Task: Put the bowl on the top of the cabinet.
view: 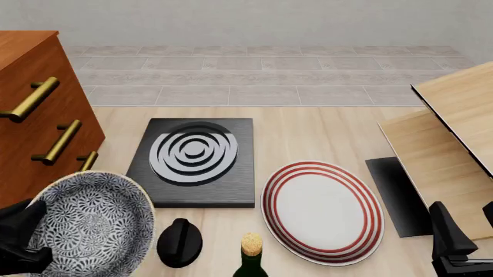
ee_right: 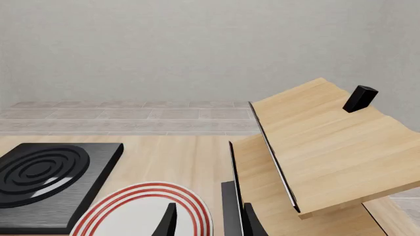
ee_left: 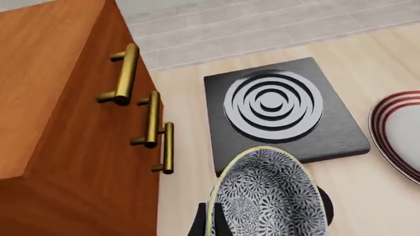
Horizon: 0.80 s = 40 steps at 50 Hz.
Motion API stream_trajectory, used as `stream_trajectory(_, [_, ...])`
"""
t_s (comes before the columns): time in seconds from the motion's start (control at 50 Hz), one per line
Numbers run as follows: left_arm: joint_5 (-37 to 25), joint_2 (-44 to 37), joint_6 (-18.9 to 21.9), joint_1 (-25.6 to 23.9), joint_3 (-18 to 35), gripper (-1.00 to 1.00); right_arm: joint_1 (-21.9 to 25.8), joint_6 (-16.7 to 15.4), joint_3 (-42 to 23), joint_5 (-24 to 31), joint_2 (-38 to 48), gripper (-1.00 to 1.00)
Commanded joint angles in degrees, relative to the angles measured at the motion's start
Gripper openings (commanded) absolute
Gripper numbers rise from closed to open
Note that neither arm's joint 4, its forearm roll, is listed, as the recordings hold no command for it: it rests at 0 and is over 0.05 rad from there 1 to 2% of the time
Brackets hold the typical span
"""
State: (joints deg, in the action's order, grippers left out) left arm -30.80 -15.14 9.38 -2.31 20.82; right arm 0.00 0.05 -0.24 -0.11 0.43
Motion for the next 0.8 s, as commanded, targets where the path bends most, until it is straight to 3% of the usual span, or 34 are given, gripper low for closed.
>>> stream_trajectory(0.02, [1.1,-2.1,-2.0,3.7,6.8,-1.00,0.0,0.0,0.0,0.0,0.0,1.00])
stream_trajectory(0.16, [2.6,-1.4,-3.0,5.9,10.3,-1.00,0.0,0.0,0.0,0.0,0.0,1.00])
stream_trajectory(0.28, [4.4,-2.8,-6.8,8.5,14.3,-1.00,0.0,0.0,0.0,0.0,0.0,1.00])
stream_trajectory(0.58, [6.8,-0.7,-6.5,10.6,20.7,-1.00,0.0,0.0,0.0,0.0,0.0,1.00])
stream_trajectory(0.8, [10.4,-3.8,-9.4,15.1,25.0,-1.00,0.0,0.0,0.0,0.0,0.0,1.00])
